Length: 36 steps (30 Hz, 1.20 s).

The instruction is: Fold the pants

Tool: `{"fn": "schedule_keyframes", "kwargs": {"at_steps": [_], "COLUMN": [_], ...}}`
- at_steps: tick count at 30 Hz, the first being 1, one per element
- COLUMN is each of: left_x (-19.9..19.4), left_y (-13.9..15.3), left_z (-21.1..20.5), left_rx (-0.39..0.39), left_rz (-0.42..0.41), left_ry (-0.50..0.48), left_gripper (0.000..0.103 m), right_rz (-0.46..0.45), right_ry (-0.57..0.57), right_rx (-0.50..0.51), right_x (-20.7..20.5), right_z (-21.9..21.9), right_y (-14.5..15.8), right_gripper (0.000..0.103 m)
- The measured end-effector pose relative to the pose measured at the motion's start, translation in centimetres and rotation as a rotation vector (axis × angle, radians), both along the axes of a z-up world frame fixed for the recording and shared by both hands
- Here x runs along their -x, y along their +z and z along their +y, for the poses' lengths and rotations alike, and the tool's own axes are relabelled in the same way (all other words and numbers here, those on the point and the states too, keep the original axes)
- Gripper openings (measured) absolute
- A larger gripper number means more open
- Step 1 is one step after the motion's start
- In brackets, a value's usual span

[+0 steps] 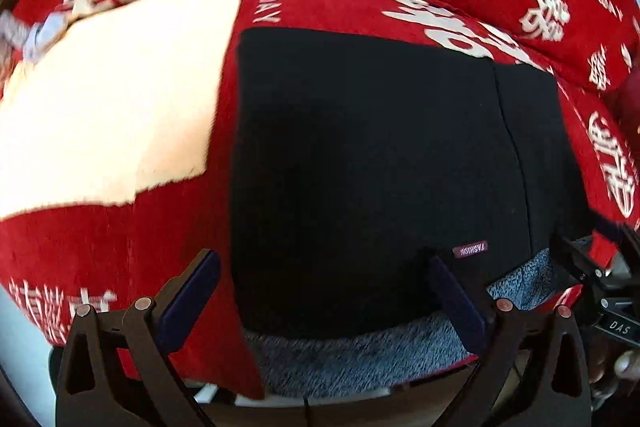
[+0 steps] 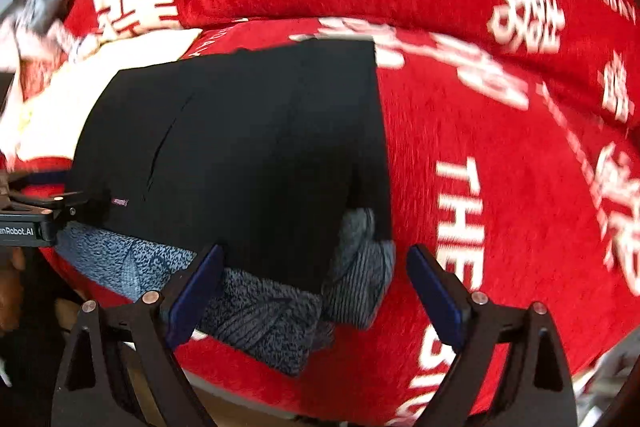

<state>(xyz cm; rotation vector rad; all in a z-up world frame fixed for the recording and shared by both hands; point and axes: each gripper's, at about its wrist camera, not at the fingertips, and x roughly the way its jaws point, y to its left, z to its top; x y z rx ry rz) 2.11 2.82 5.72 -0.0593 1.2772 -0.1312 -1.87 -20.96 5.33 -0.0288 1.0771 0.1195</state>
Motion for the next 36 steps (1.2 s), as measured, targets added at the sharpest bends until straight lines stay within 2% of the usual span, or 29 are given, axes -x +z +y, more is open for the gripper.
{"fn": "schedule_keyframes", "kwargs": {"at_steps": [3,6,9,11,13,16,18,21,23,25,30,32,36], "left_x": [1.0,2.4,3.5,4.0,4.0,4.3,4.3,3.8,2.7,1.8,0.3,0.5,0.7], "left_y": [1.9,3.1,3.2,2.1,0.5,-0.3,0.6,3.0,4.0,3.7,1.7,1.3,1.1], "left_z": [0.4,0.5,0.0,-0.8,-1.4,-1.7,-1.6,-1.4,-1.9,-2.8,-5.0,-5.4,-5.3], "left_rx": [-0.030,0.014,0.032,0.037,0.012,-0.031,-0.009,0.019,0.025,0.027,-0.053,-0.087,-0.083], "left_rz": [-0.061,-0.094,-0.114,-0.084,-0.032,-0.030,-0.046,-0.121,-0.143,-0.134,-0.092,-0.104,-0.106], "left_ry": [0.011,0.003,-0.025,-0.061,-0.072,-0.079,-0.080,-0.074,-0.081,-0.114,-0.142,-0.155,-0.153], "left_gripper": [0.103,0.103,0.103,0.103,0.103,0.103,0.103,0.103,0.103,0.103,0.103,0.103,0.103], "right_rz": [-0.043,-0.111,-0.173,-0.142,-0.061,-0.023,-0.051,-0.124,-0.156,-0.163,-0.068,-0.019,0.106], "right_ry": [0.001,0.046,0.137,0.178,0.175,0.159,0.169,0.144,0.108,0.093,0.061,0.077,0.086], "right_rx": [0.054,0.059,0.050,0.031,0.005,-0.013,-0.032,-0.042,-0.043,-0.064,-0.108,-0.093,-0.030], "right_x": [1.0,2.4,3.8,4.0,3.4,3.2,3.3,1.8,-0.5,-3.1,-9.3,-10.9,-12.9], "right_z": [0.8,2.3,4.5,5.3,5.3,4.8,4.3,3.1,2.4,2.1,3.0,3.9,5.2], "right_y": [1.4,3.0,3.6,2.8,0.8,-0.1,1.3,4.1,5.8,6.7,5.5,4.1,0.0], "right_gripper": [0.094,0.094,0.094,0.094,0.094,0.094,0.094,0.094,0.094,0.094,0.094,0.094,0.098]}}
